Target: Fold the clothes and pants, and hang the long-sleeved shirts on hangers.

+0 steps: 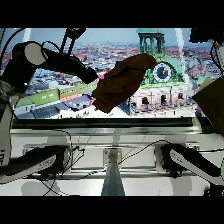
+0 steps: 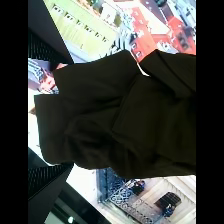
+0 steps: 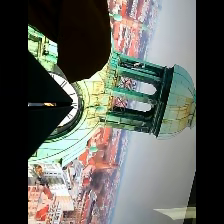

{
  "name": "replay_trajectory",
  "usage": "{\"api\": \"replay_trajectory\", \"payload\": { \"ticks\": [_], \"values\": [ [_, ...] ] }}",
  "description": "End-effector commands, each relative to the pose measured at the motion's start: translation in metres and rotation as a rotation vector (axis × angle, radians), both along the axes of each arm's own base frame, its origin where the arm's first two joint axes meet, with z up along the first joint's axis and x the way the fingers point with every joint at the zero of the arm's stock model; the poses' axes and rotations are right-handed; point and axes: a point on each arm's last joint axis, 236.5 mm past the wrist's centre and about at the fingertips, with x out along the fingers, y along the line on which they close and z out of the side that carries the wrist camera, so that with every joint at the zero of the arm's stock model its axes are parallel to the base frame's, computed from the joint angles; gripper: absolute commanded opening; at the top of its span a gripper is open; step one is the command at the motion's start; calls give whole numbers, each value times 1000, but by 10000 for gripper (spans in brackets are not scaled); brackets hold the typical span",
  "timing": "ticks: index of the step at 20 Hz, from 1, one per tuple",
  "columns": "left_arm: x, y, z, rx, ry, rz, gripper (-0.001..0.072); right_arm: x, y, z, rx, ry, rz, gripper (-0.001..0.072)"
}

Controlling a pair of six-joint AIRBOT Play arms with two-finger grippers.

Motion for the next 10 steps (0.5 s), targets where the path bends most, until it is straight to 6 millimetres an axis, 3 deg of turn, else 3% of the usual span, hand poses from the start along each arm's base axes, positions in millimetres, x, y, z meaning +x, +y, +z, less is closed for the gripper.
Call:
{"api": "replay_trajectory", "payload": {
  "ticks": [1,5,10],
  "values": [
    [1,0,-2,1,3,0,714,0,1,0,0,0,1,12],
    [9,-11,-5,-44,8,14,714,7,0,11,0,-54,1,12],
    [16,-26,-47,-62,132,16,714,13,0,23,0,-111,1,12]
  ]
}}
